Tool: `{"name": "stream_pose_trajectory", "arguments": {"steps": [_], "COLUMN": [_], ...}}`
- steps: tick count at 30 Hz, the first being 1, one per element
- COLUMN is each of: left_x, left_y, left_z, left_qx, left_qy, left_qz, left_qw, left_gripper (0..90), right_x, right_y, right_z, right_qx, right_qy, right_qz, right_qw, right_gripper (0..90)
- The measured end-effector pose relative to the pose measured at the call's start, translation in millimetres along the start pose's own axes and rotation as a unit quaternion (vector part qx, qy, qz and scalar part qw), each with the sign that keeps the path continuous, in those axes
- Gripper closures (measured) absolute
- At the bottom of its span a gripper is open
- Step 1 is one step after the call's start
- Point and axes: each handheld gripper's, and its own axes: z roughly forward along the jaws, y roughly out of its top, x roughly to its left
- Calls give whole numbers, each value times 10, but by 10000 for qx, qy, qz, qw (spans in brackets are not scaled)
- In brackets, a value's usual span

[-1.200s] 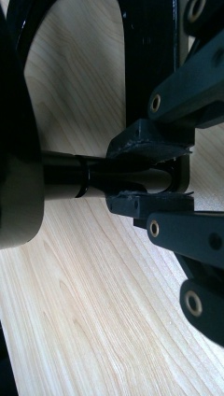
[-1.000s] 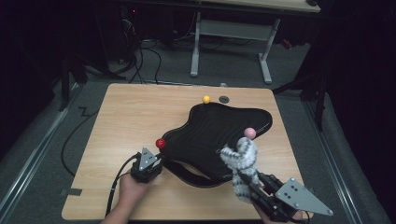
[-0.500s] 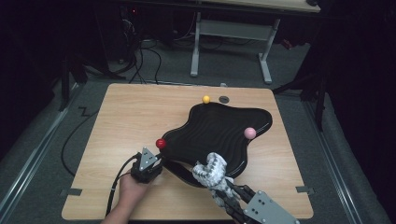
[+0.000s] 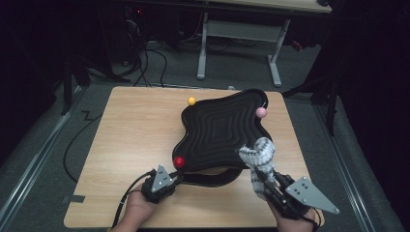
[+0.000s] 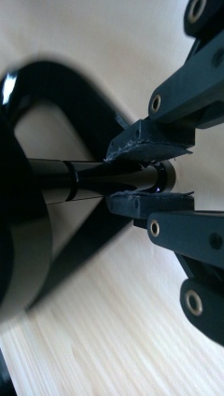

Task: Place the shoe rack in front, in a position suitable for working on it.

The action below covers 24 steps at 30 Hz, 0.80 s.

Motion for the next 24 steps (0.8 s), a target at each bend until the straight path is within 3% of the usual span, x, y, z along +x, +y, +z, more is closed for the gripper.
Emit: {"name": "stream_pose_trajectory", "arguments": {"steps": [2, 3, 4, 7, 10, 14, 18, 21, 24], "left_x": [-93, -152, -161, -169, -164, -163, -158, -158, -153], "left_y": [14, 15, 25, 25, 16, 12, -2, -10, -11], "left_z": [-12, -7, -10, 1, 2, 5, 17, 36, 40], "left_qx": [18, -14, 16, 1, -23, -36, -51, -13, -17], "left_qy": [-107, -192, -192, -239, -258, -265, -294, -311, -335], "left_qz": [168, 97, 262, 218, 182, 158, 176, 152, 132], "left_qw": [9998, 9998, 9995, 9995, 9995, 9995, 9994, 9994, 9993], "left_gripper": [735, 736, 735, 736, 736, 736, 735, 734, 734], "right_x": [-118, -149, -186, -239, -247, -344, -485, -609, -653], "right_y": [-31, -40, -49, -55, 0, 38, -30, -131, -190], "right_z": [0, 2, 1, -6, -75, -172, -157, -44, 50], "right_qx": [7, 6, 14, 14, -166, -336, -276, -189, -177], "right_qy": [-187, -236, -277, -260, -270, -556, -774, -698, -577], "right_qz": [69, 99, 162, 236, 213, 219, 314, 629, 738], "right_qw": [9998, 9997, 9995, 9994, 9993, 9976, 9961, 9954, 9954], "right_gripper": [749, 748, 748, 747, 746, 746, 742, 743, 742]}}
